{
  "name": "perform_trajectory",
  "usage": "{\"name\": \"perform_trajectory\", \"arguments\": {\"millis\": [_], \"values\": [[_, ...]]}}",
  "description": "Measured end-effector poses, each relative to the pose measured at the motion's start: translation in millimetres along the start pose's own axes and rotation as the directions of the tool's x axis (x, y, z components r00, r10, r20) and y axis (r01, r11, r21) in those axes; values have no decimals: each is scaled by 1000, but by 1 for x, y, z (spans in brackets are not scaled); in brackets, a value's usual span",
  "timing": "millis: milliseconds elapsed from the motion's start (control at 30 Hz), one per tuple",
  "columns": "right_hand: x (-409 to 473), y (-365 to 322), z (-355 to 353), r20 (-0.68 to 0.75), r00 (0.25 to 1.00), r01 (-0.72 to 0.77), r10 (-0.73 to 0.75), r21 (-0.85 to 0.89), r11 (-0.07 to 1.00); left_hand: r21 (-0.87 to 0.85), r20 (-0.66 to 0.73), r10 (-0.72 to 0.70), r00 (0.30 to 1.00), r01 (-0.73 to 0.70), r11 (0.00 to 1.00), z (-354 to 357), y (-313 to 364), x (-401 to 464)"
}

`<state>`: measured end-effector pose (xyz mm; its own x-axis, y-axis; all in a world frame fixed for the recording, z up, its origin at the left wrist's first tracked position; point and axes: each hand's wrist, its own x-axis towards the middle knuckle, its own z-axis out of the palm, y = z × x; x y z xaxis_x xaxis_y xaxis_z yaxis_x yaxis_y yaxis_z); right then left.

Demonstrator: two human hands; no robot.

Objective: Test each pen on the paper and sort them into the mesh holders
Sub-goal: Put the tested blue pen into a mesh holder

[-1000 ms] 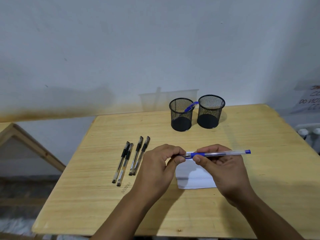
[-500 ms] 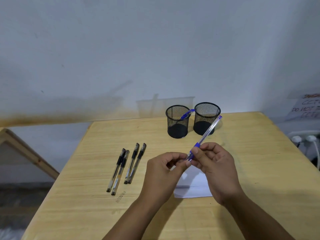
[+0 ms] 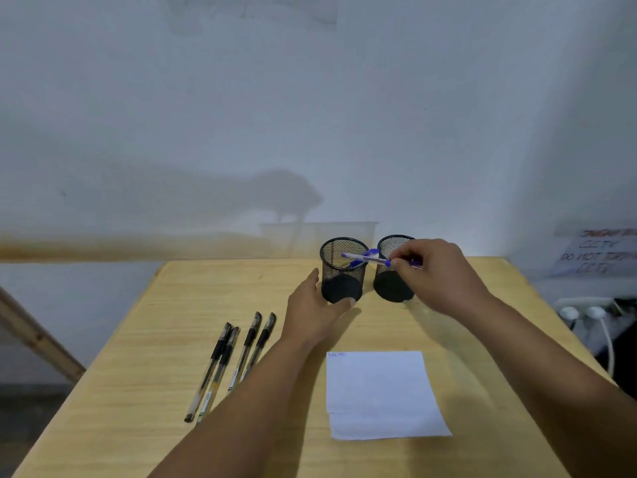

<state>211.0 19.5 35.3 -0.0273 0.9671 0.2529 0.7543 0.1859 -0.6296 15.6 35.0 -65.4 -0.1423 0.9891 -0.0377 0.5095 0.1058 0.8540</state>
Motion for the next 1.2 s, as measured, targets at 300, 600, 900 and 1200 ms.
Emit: {"name": "perform_trajectory", "arguments": {"millis": [300, 600, 900, 1200], "values": [[36, -12, 21, 162, 978, 169, -135, -220, 961, -41, -81, 117, 990, -120, 992, 12, 1, 10], [39, -13, 30, 172, 966, 232, -193, -243, 942, -23, -43, 135, 990, -136, 990, 6, -1, 10], [10, -32, 39, 41, 964, 267, -264, -98, 959, 192, -1, 184, 983, -180, 965, -46, -32, -48], [-14, -48, 125, 409, 896, 182, -175, 23, 983, 528, 73, 245, 967, -246, 813, -111, -80, -119]]}}
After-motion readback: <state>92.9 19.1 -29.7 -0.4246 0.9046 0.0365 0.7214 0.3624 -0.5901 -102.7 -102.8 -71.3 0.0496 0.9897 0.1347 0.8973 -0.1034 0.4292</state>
